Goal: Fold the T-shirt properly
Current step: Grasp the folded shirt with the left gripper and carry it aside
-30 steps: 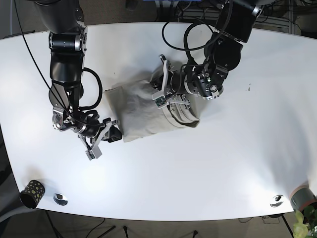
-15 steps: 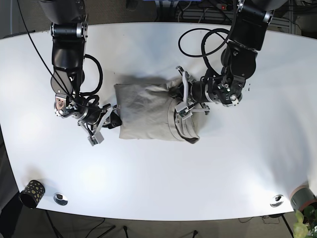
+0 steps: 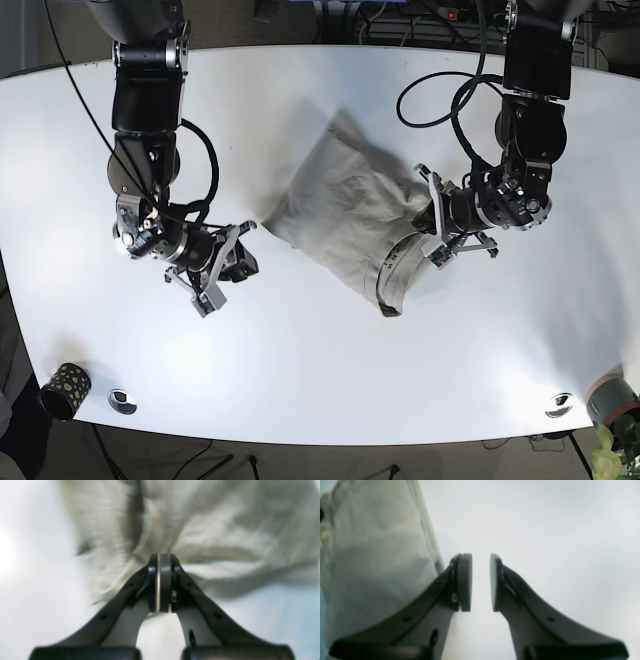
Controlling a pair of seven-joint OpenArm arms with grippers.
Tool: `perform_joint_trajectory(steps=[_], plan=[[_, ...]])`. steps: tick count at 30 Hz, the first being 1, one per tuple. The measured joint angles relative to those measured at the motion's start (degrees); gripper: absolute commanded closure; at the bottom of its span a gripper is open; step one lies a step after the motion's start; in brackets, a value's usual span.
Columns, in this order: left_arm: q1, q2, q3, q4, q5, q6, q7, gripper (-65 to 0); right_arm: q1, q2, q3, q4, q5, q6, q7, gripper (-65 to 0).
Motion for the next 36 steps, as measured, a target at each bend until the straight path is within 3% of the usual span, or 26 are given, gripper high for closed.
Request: perform_joint_trajectory(steps=[8,14,24,32,36], plan=[[1.97,3.17,-4.79,0.83,0.07,0.02,1.05,0.0,4.52,-0.79,-0.02,-10.64,-0.70,-0.48,1.88,-12.2],[2.78,2.95,-5.27,0.74,0.28,0.02,1.05,0.0,2.23,-2.32,-2.69,-10.64,-4.44,-0.70,2.32,-12.2],[2.97,2.99,-5.31,3.65,0.22,0.00,1.70,-1.3,-6.64,-4.81,-4.72,-1.99,-4.55,-0.35,2.71,-12.2],[3.04,3.82,-5.44,8.61,0.33,0.11,3.30,-23.7,-15.04,-8.13,-7.85,8.28,-3.74,-0.55,-1.16,-12.2],[3.02,4.98,-5.20,9.66,-0.22,4.63,3.06,-25.1,-19.71,-8.59,-14.56,15.43,-4.76,-0.48,-3.56,-12.2]])
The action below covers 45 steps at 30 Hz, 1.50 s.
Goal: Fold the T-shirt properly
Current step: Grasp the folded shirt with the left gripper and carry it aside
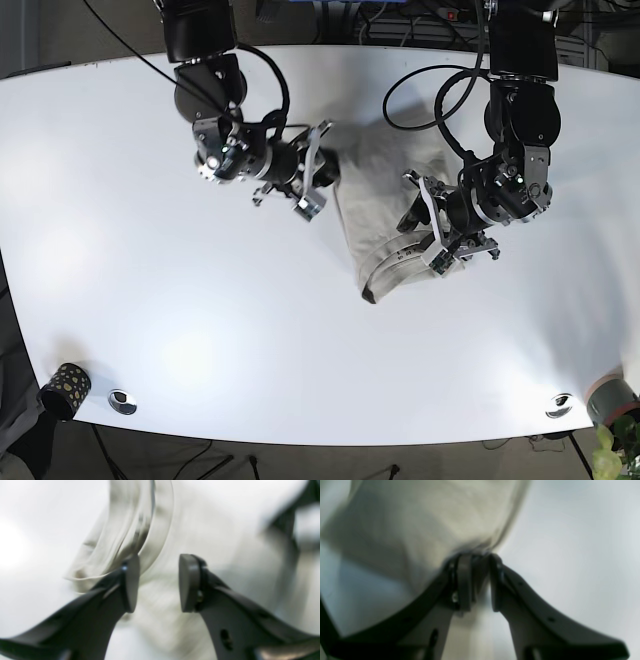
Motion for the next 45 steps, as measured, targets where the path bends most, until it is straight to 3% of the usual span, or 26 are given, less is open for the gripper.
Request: perform_joint_trajectory(steps=[6,12,19,24,29,38,41,45], plan=[[-0.11,1.36,-0.22,0.22,0.57,5.88,0.13,-25.4,-1.62,-0.37,-6.40,5.66,0.76,0.79,-0.33,-12.2],[0.04,3.54,0.35,0.22,0.50,11.41,0.09,-25.4,-0.70,0.48,-5.11,6.27,0.11,0.04,-2.08,-12.2],[0.96,5.84,2.38,0.07,0.50,18.73,-1.90,-26.5,-0.70,0.31,1.31,6.19,0.17,0.17,-2.25,-12.2],[3.50,5.95,2.84,0.04,0.48,19.85,-3.89,-41.3,-0.66,0.31,2.97,6.08,0.15,0.17,-2.29,-12.2],[6.19,5.79,2.86,0.02,0.50,28.33,-7.04,-47.8,-0.11,1.09,2.69,6.08,0.66,0.22,-2.12,-12.2],[9.84,1.70,9.40,-0.28,0.76,28.17,-7.87,-47.6,0.15,1.70,2.89,6.05,0.22,0.22,-2.27,-12.2],[10.05,0.17,10.14,-2.16,4.46,27.98,-9.62,-47.6,0.63,1.70,2.86,6.05,0.22,0.22,-2.25,-12.2],[9.38,-1.77,10.08,-4.83,4.46,27.10,-12.02,-47.8,0.87,1.70,2.86,6.05,0.20,0.20,-2.16,-12.2]])
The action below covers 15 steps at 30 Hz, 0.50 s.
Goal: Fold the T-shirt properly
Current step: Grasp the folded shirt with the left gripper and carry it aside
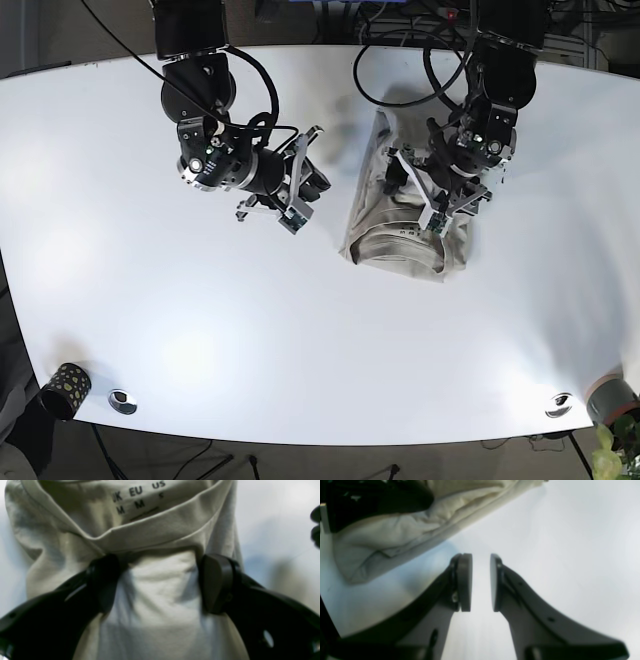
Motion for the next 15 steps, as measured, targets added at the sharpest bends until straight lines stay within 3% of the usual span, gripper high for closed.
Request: perform_joint_trajectory(steps=[5,10,15], plan=[[-1.29,-3.85,-3.08,-4.46,-2.32,-3.34,-3.19,-48.2,-0.11,0.15,0.02,0.00,0.04,0.02,-0.09,-12.2],[-2.82,-8.68,-10.12,-8.70,-3.26,-12.17,-1.51,-48.3,-0.13,0.00,0.00,0.00,0.04,0.02,-0.09,-12.2],[-3.61,-14.27,-15.74,-13.86,-4.42,-16.85,-2.03,-48.3,-0.11,0.00,0.00,0.02,0.04,0.02,-0.11,-12.2]])
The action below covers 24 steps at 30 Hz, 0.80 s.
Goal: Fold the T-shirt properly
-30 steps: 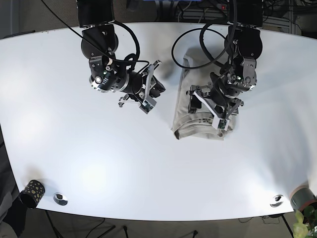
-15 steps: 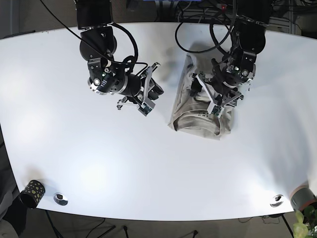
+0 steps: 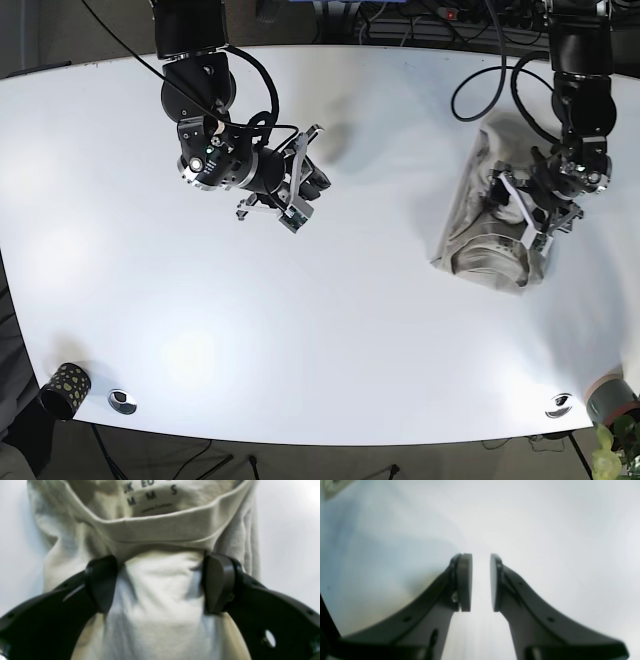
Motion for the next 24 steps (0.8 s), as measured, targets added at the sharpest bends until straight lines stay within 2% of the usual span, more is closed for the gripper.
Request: perform_joint_trajectory(steps=[3,8,13,18,24], plan=[[-1.88,-3.65,-0.83,-4.52,-1.11,-0.55,0.22,-48.3,0.00,0.15,0.00,0.07,0.00,0.00,0.02,-12.2],[-3.98,-9.60,-2.78,-12.46,0.72,-0.37,0.09,-48.3,-0.04,0.44,0.22,0.37,-0.07,0.00,-0.02,-12.2],[-3.52,-15.37,-3.54,-19.65,3.10,0.79,-5.49,-48.3,-0.28,0.72,3.21,2.84,0.09,-0.02,-0.04,-12.2],[-3.54,-18.25,-3.43,-24.09,3.21,0.59,-8.92,-48.3,-0.48,1.40,3.45,5.16,-0.20,-0.02,-0.07,-12.2],[-3.13,-18.88,-5.01,-23.58,4.52,0.59,-8.22,-48.3,-0.46,1.29,3.34,9.55,-0.20,0.02,0.02,-12.2]])
